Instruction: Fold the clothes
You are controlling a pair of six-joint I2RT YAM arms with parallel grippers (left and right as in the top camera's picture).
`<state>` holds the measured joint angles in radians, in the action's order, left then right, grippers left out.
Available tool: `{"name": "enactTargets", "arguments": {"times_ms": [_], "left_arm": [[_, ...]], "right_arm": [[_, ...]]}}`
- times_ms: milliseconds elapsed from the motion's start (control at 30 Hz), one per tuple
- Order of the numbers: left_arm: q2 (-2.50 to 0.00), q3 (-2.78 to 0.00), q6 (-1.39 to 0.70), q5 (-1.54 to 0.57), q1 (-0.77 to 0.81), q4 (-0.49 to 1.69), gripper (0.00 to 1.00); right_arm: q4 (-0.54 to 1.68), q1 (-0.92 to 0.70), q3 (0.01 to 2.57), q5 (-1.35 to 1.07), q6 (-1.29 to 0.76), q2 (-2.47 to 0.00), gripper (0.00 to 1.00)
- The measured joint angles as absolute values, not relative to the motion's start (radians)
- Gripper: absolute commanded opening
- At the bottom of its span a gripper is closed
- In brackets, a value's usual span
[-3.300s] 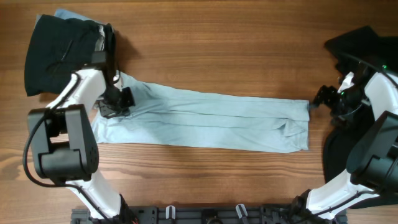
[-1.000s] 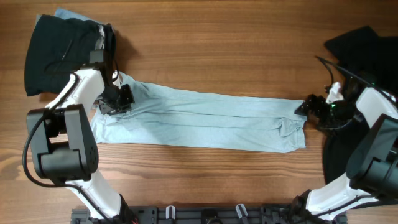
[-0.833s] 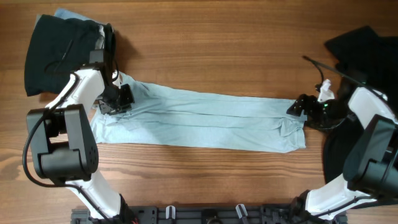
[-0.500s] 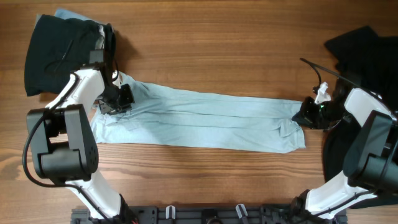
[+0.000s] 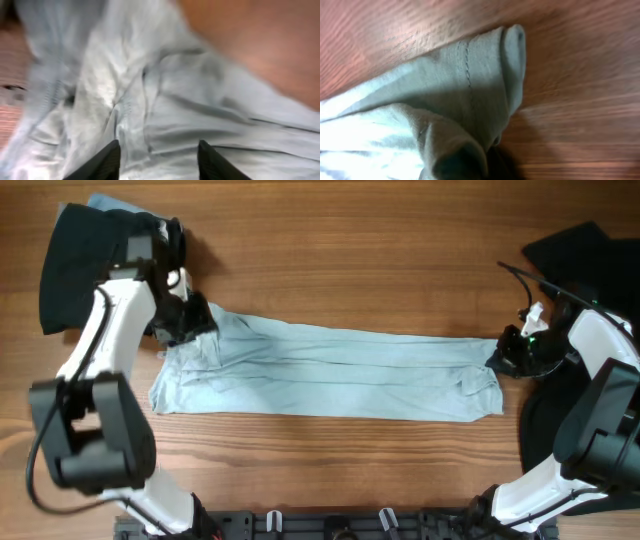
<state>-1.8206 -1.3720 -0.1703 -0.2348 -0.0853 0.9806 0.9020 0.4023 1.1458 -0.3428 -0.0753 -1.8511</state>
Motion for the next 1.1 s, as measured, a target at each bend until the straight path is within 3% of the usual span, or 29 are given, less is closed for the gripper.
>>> {"name": "enactTargets", "arguments": {"times_ms": [200, 533, 800, 1000, 1100], "left_arm": [[-1.694, -1.379, -0.170, -0.253, -0.085, 0.992, 0.53], [-1.586, -1.379, -0.170, -0.260, -0.085, 1.018, 0.52], [-1.585, -1.379, -0.170, -0.260, -0.085, 1.018, 0.53], [-1.585, -1.379, -0.170, -0.260, -0.085, 1.023, 0.55], [-1.585, -1.379, -0.170, -0.260, -0.085, 1.032, 0.56]], "right_arm": [[0.935, 0.435, 1.231, -0.320, -0.079, -1.851, 0.04], [1.200, 0.377, 1.521, -0.247, -0.094, -1.846, 0.04], [1.252, 0.076, 1.528, -0.201, -0.191, -1.846, 0.05], [1.137, -0.238, 1.521, -0.195, -0.380, -1.846, 0.04], [1.075, -0.299, 1.503, -0.191, -0.447, -1.849, 0.04]]}}
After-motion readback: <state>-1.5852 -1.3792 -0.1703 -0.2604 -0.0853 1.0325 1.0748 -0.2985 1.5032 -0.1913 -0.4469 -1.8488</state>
